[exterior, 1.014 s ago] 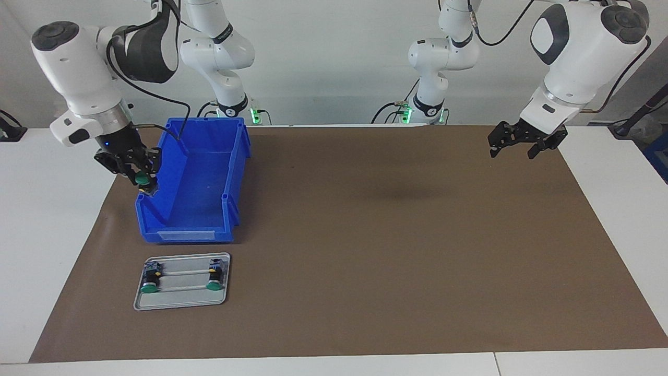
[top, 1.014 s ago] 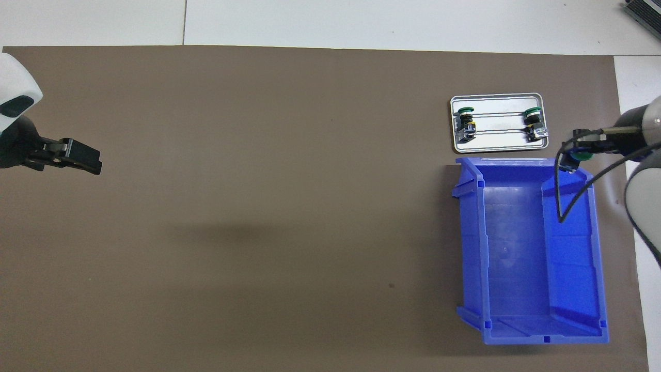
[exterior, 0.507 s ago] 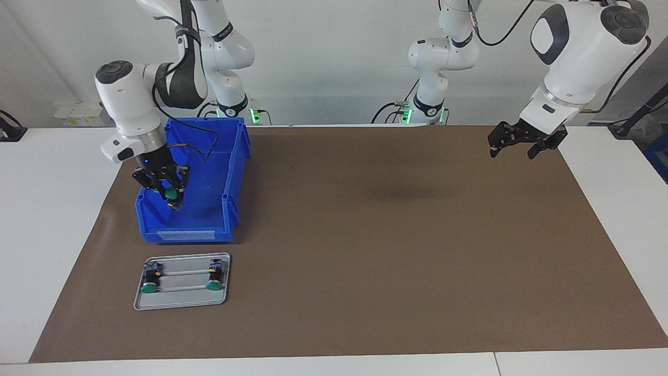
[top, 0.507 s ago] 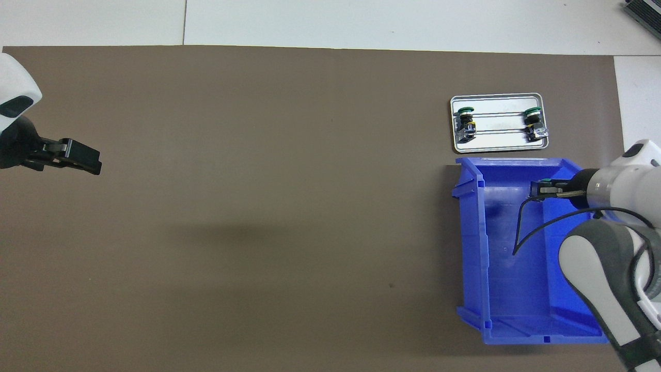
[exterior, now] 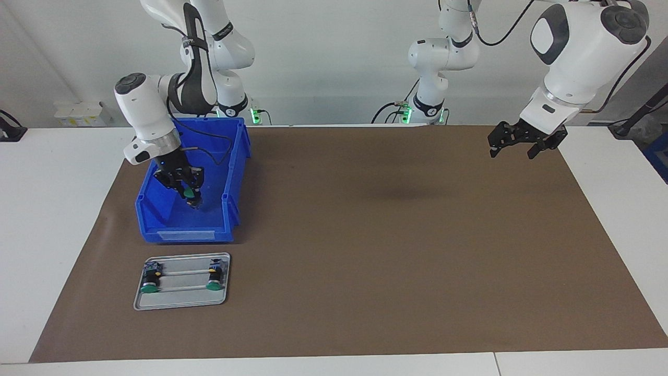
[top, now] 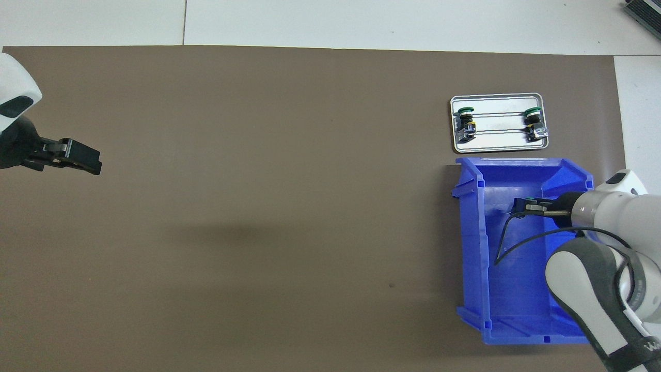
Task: Place and press button with both arms
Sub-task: 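Carry the green button into the blue bin with the right gripper, then open the right gripper to release the button in the bin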
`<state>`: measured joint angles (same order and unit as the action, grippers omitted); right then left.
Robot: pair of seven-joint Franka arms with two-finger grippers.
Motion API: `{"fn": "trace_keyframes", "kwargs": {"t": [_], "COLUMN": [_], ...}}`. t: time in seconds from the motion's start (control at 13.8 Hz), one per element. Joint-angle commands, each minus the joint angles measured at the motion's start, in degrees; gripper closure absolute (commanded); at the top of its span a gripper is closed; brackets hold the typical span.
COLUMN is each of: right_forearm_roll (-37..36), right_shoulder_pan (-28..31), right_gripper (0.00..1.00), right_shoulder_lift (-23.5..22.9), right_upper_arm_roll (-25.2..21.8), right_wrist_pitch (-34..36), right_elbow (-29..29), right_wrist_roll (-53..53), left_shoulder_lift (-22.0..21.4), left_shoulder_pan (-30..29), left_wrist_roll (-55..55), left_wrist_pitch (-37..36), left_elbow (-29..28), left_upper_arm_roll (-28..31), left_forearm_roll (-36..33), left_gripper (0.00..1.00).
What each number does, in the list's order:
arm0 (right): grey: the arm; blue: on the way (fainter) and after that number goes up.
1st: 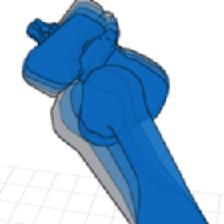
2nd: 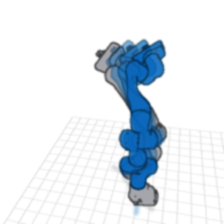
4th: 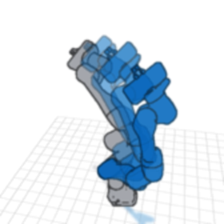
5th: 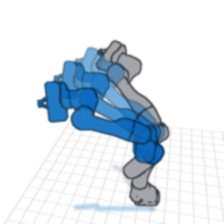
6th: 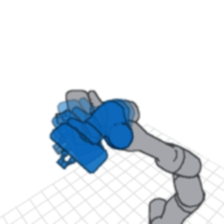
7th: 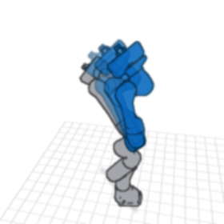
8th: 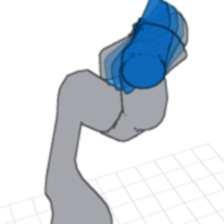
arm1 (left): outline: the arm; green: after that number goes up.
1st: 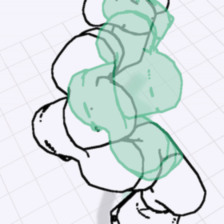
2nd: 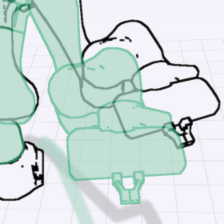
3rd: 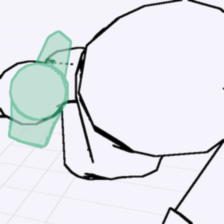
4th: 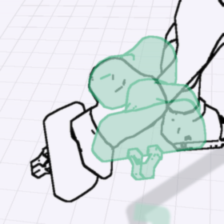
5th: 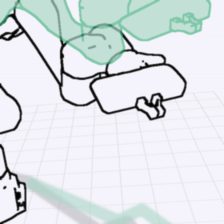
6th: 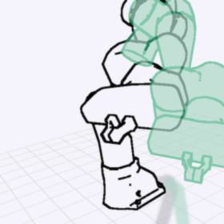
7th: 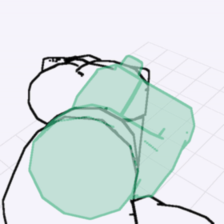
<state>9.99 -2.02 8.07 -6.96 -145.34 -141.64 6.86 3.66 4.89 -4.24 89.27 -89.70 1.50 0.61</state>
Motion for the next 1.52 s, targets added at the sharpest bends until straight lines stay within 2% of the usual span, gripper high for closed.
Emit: {"fn": "trace_keyframes", "kwargs": {"t": [0.0, 0.07, 0.14, 0.22, 0.29, 0.43, 0.58, 0.87, 1.09, 1.38, 1.45], "right_forearm_roll": [1.7, 1.7, 1.7, 1.7, 1.61, 1.18, 0.3, -12.6, -13.33, -15.52, -15.26], "right_shoulder_pan": [0.26, 0.26, 0.26, 0.35, 0.26, 0.35, 1.14, 2.99, 2.28, 2.02, 1.32], "right_gripper": [1.0, 0.89, 0.61, 0.15, 0.0, 0.0, 0.0, 0.0, 0.0, 0.0, 0.0], "right_shoulder_lift": [1.51, 1.43, 1.43, 1.34, 1.34, 1.86, 1.87, 1.43, -0.5, -0.86, -2.17], "right_upper_arm_roll": [0.54, 0.46, 0.46, 0.46, 0.46, 0.37, 0.11, 0.28, 0.37, 0.8, 0.98], "right_wrist_pitch": [-1.62, -1.62, -1.35, -0.92, -0.74, 1.62, 9.24, 25.05, 40.35, 51.97, 54.43], "right_elbow": [-2.76, -2.85, -2.85, -2.5, -2.07, 0.21, 5.91, 20.31, 33.06, 44.41, 47.3], "right_wrist_roll": [0.88, 0.7, 0.36, 0.26, 0.44, 0.44, 0.35, -4.64, -8.86, -9.31, -10.27], "left_shoulder_lift": [-1.72, -1.72, -1.72, -1.72, -1.72, -1.72, -1.72, -1.72, -1.72, -1.72, -1.72], "left_shoulder_pan": [-0.59, -0.59, -0.59, -0.59, -0.59, -0.59, -0.59, -0.59, -0.59, -0.59, -0.59], "left_wrist_roll": [-0.24, -0.24, -0.24, -0.24, -0.24, -0.24, -0.24, -0.24, -0.24, -0.24, -0.24], "left_wrist_pitch": [1.34, 1.34, 1.34, 1.34, 1.34, 1.34, 1.34, 1.34, 1.34, 1.34, 1.34], "left_elbow": [-2.33, -2.41, -2.33, -2.33, -2.33, -2.33, -2.33, -2.41, -2.41, -2.33, -2.33], "left_upper_arm_roll": [-0.45, -0.45, -0.45, -0.45, -0.45, -0.45, -0.45, -0.45, -0.45, -0.45, -0.45], "left_forearm_roll": [-0.7, -0.7, -0.7, -0.7, -0.79, -0.79, -0.79, -0.7, -0.79, -0.7, -0.7], "left_gripper": [0.0, 0.0, 0.0, 0.0, 0.0, 0.0, 0.0, 0.0, 0.0, 0.0, 0.0]}}
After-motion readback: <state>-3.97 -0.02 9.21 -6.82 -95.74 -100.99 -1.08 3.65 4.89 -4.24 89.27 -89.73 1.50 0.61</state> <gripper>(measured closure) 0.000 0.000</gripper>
